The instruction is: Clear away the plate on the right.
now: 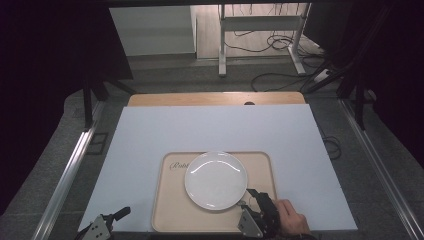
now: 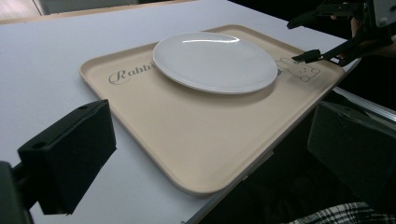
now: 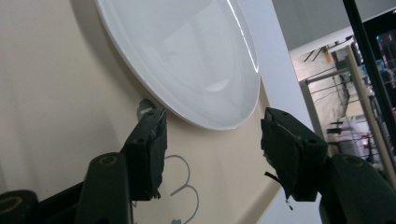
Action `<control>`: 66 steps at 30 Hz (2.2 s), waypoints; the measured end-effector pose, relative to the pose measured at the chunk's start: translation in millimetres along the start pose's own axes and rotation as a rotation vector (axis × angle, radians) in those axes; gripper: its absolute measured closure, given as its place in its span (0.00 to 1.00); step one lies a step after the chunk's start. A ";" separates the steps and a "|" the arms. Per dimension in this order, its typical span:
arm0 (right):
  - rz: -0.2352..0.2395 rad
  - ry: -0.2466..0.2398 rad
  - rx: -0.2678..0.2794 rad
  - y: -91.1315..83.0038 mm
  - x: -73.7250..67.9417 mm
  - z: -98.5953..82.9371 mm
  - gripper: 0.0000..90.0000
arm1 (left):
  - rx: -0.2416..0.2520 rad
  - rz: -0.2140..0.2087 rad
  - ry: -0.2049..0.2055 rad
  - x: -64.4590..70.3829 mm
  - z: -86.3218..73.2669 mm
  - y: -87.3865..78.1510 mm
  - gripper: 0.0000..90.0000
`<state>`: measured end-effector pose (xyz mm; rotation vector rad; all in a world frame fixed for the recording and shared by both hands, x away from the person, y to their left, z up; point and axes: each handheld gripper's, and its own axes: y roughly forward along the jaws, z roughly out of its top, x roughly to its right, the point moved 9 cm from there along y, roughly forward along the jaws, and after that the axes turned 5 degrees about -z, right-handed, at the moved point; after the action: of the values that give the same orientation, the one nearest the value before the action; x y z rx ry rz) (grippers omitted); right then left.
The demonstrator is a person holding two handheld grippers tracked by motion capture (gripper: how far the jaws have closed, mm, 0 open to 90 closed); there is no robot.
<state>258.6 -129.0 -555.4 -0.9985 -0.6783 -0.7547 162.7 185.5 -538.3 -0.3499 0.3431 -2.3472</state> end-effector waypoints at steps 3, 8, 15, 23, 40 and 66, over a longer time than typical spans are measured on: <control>0.010 0.063 0.006 -1.8 3.4 -2.6 0.43 | 0.000 0.000 -0.001 -0.1 0.0 0.0 0.00; 0.017 0.096 0.010 -3.9 7.0 -6.8 0.40 | -0.001 0.000 -0.001 -0.1 0.0 0.0 0.00; 0.032 0.190 0.025 -9.2 14.7 -12.9 0.37 | -0.001 -0.001 -0.001 -0.2 -0.1 0.1 0.00; 0.048 0.302 0.018 -14.4 22.2 -24.0 0.36 | -0.001 -0.001 -0.002 -0.2 -0.1 0.2 0.00; 0.084 0.519 0.039 -26.7 33.5 -42.8 0.26 | 0.000 -0.002 -0.006 -0.3 0.0 0.2 0.01; 0.096 0.734 0.090 -53.0 42.6 -69.4 0.10 | 0.000 -0.002 -0.006 -0.4 0.0 0.3 0.01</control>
<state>250.6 -220.3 -523.3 -0.5970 -0.0255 -0.9206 163.1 185.5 -538.5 -0.3579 0.3395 -2.3477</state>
